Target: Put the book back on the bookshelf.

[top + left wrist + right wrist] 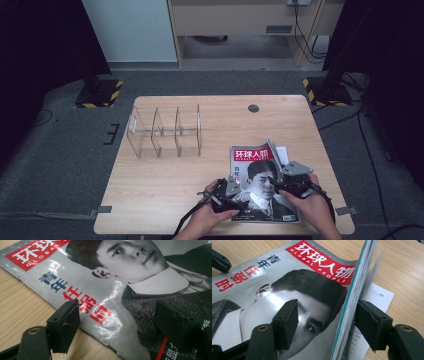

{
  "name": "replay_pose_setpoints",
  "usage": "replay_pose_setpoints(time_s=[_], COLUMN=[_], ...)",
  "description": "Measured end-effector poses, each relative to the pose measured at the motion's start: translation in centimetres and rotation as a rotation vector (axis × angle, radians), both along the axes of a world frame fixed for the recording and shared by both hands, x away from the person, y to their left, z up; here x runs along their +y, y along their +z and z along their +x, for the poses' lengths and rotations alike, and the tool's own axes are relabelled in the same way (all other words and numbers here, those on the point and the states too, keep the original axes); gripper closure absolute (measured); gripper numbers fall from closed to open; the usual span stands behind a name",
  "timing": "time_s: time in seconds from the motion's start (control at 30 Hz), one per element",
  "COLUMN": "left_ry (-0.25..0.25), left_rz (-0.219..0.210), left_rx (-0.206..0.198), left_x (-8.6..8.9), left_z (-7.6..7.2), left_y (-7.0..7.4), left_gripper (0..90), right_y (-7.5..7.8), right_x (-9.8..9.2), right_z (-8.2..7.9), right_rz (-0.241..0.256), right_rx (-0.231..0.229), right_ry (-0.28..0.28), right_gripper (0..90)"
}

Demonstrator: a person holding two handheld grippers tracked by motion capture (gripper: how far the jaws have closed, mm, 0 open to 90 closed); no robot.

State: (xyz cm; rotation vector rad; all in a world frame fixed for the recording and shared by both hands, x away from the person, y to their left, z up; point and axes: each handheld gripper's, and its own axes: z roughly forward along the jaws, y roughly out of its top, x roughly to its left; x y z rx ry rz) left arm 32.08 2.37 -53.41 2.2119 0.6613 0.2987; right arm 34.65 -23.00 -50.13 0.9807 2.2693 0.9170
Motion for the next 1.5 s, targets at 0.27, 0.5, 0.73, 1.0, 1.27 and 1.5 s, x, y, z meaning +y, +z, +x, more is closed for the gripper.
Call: replay_pose_setpoints(time_s=[0.27,0.5,0.73,1.0,1.27,1.5], left_ry=[0.000,0.000,0.000,0.000,0.000,0.000], left_rz=[0.000,0.000,0.000,0.000,0.000,-0.001], left_rx=[0.000,0.000,0.000,0.000,0.000,0.001], left_x=[0.0,0.0,0.0,0.0,0.0,0.0], left_z=[0.0,0.0,0.0,0.0,0.0,0.0], left_y=[0.0,0.0,0.0,0.0,0.0,0.0], left_gripper=[20.0,20.0,20.0,20.0,20.0,19.9], right_y=[-0.1,-0.4,-1.1,-2.3,-2.2,-2.3], right_x=[0.1,0.0,-1.3,-1.7,-1.3,-1.5], right_z=[0.1,0.7,1.4,2.0,2.0,2.4], right_rz=[0.027,0.085,0.140,0.119,0.176,0.207], right_rx=[0.011,0.035,0.090,0.157,0.173,0.207], right_ry=[0.006,0.008,-0.060,-0.092,-0.054,-0.055], right_gripper=[36.5,37.6,37.1,34.7,39.0,41.7])
